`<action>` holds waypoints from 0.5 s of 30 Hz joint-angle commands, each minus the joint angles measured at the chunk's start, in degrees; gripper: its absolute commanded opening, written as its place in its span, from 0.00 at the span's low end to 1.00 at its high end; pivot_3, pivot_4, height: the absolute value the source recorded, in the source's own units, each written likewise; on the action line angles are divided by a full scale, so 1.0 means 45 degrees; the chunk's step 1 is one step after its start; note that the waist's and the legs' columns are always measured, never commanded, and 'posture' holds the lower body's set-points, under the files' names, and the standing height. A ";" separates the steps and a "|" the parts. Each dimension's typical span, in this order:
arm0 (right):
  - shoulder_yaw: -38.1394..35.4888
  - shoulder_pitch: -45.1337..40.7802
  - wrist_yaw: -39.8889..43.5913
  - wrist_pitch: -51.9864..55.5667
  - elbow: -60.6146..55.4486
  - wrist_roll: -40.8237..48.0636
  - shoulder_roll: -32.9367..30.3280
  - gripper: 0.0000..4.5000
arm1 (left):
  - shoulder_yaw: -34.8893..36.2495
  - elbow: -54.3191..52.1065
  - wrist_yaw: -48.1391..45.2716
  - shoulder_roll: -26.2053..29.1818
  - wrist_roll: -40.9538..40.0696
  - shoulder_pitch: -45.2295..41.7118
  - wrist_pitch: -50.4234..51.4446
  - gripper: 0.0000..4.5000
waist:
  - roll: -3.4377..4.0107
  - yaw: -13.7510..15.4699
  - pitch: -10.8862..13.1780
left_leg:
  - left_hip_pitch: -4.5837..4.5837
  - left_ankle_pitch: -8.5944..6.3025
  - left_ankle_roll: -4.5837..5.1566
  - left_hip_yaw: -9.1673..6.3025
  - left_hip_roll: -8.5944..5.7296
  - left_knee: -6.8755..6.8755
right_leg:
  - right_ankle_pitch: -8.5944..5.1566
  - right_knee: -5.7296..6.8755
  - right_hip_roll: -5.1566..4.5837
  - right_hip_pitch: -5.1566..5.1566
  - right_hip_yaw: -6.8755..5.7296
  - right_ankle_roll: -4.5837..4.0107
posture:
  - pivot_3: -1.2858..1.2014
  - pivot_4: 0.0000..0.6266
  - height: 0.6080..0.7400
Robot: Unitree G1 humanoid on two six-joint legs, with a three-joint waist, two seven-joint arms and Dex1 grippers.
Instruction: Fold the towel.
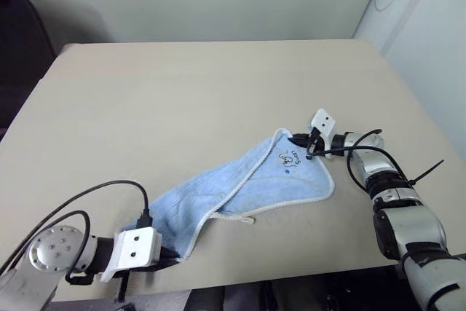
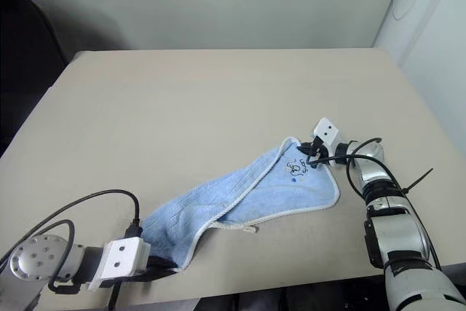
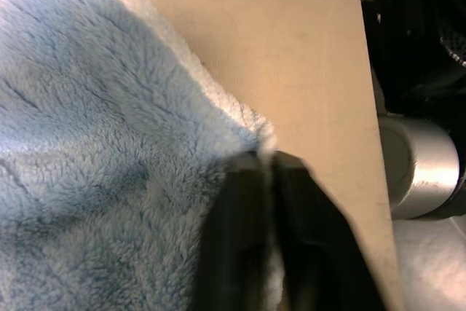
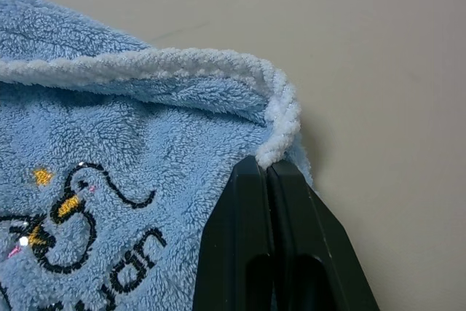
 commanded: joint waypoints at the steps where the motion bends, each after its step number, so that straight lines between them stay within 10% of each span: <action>1: -0.0059 0.0061 -0.0021 0.0021 -0.0347 0.0173 -0.0028 0.00 | 0.0406 -0.0222 -0.0148 0.0004 -0.0404 0.0205 0.0026 0.00 | 0.0000 -0.0001 0.0000 | 0.0000 0.0000 0.0000 0.0000 0.0000 0.0000 | 0.0000 0.0000 0.0000 0.0000 0.0000 0.0000 | 0.52 0.24 1.00; 15: -0.0331 -0.0167 -0.0015 0.0152 -0.0382 0.0383 -0.0299 0.00 | 0.5829 0.0476 0.3078 -0.0953 -1.0775 -0.2489 0.8124 0.00 | 0.0004 0.0034 0.0001 | 0.0008 0.0063 -0.0109 0.0003 0.0001 -0.0004 | 0.0000 0.0009 0.0001 0.0005 -0.0008 0.0000 | 0.52 0.24 1.00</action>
